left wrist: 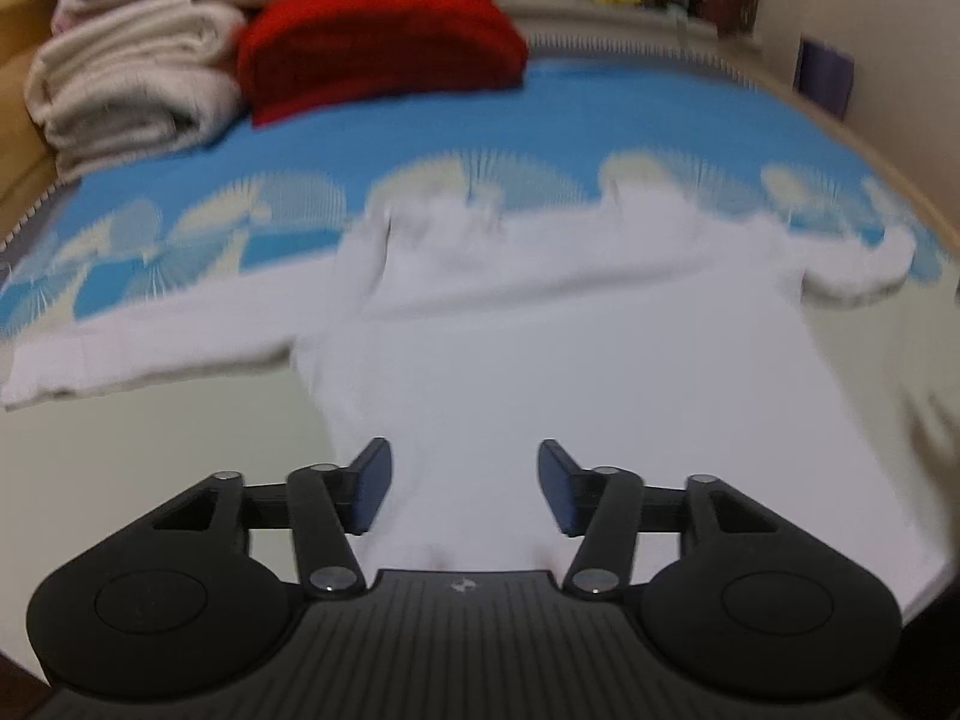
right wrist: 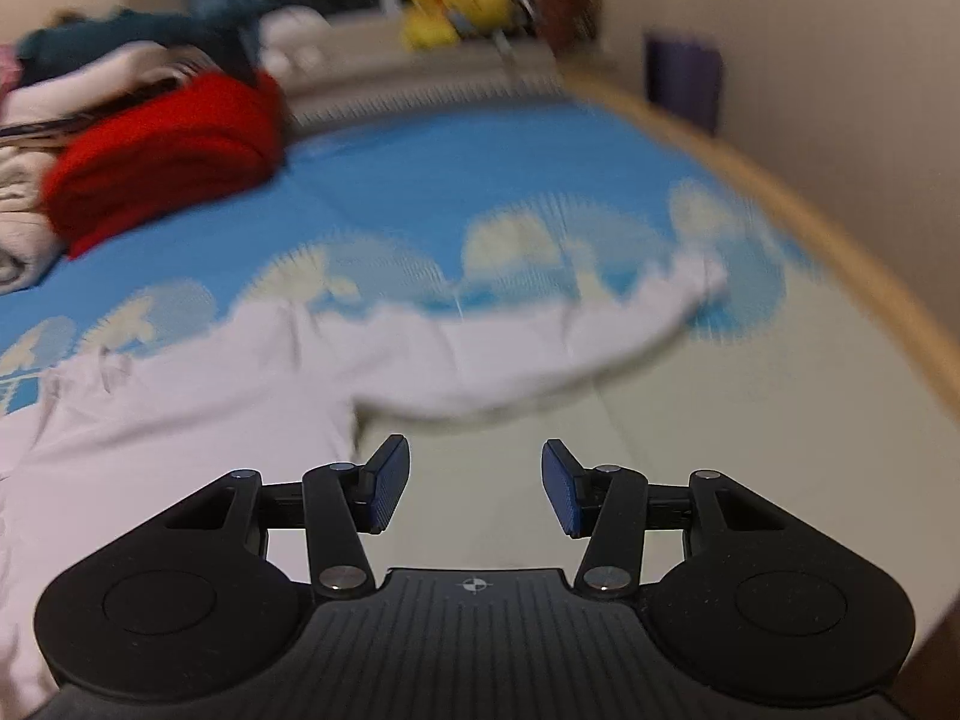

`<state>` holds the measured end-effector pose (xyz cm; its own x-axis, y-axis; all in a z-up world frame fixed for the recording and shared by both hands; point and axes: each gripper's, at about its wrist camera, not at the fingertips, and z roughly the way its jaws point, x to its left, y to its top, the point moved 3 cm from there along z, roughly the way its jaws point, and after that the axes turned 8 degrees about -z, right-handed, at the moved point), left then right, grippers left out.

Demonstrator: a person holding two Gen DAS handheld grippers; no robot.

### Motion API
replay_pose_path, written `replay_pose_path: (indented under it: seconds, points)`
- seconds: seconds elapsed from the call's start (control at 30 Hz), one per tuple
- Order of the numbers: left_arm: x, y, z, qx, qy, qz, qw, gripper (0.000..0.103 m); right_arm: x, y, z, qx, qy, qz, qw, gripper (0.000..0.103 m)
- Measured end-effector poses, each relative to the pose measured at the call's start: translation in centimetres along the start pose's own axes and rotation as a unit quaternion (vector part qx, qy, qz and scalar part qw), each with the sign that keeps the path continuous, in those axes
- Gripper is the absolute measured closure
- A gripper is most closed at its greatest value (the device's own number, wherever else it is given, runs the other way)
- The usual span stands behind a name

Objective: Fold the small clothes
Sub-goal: 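Move the right gripper to the sleeve cuff and grasp it, then lay the held sleeve across the shirt body with the right gripper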

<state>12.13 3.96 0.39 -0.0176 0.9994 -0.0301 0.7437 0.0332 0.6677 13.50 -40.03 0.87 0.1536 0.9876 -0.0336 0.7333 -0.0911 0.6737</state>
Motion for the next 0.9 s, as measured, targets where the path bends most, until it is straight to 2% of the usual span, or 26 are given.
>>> replay_pose_path:
  seconds: [0.1, 0.23, 0.3, 0.37, 0.4, 0.43, 0.47, 0.53, 0.6, 0.73, 0.83, 0.9]
  points:
    - [-1.7, 3.5, -1.0, -0.015, -0.021, -0.011, 0.9996, 0.041, -0.6, 0.2, 0.6, -0.008, -0.002, 0.011, 1.0, 0.052]
    - [-4.5, 8.6, -1.4, -0.041, -0.014, 0.022, 0.9988, 0.041, -1.5, 0.0, 1.5, 0.001, -0.003, 0.02, 1.0, 0.053]
    - [-5.4, 10.6, -0.9, -0.056, -0.027, 0.017, 0.9979, 0.041, -2.1, -0.1, 1.5, 0.002, -0.003, 0.025, 1.0, 0.054]
    - [-5.8, 11.4, 0.5, -0.068, -0.037, 0.005, 0.997, 0.041, -3.1, 0.0, 1.3, -0.002, -0.003, 0.039, 0.999, 0.069]
    - [-5.8, 11.3, 1.4, -0.07, -0.036, -0.002, 0.9969, 0.041, -3.8, 0.0, 1.3, -0.004, -0.002, 0.053, 0.999, 0.089]
    - [-5.7, 10.9, 2.6, -0.069, -0.033, -0.011, 0.997, 0.041, -4.7, -0.1, 1.2, -0.008, -0.005, 0.069, 0.998, 0.102]
    - [-5.7, 10.3, 4.0, -0.056, -0.03, -0.014, 0.9979, 0.041, -5.6, -0.1, 1.1, -0.012, -0.012, 0.083, 0.996, 0.102]
    - [-6.0, 9.7, 6.7, -0.003, -0.011, -0.005, 0.9999, 0.044, -7.7, -0.2, 1.3, -0.02, -0.03, 0.117, 0.992, 0.102]
    - [-6.9, 10.1, 7.5, -0.01, -0.027, 0.008, 0.9996, 0.044, -10.0, -0.3, 2.2, -0.026, -0.037, 0.153, 0.987, 0.102]
    - [-8.1, 10.3, 8.4, -0.042, -0.02, 0.049, 0.9977, 0.044, -14.5, -0.2, 6.2, -0.033, -0.037, 0.222, 0.974, 0.1]
    - [-7.6, 9.9, 9.9, -0.022, -0.019, 0.038, 0.9989, 0.044, -17.0, -0.5, 10.5, -0.025, -0.031, 0.278, 0.96, 0.098]
    - [-6.7, 9.8, 10.5, -0.01, -0.022, 0.027, 0.9994, 0.044, -17.9, -0.3, 13.4, -0.023, -0.032, 0.294, 0.955, 0.098]
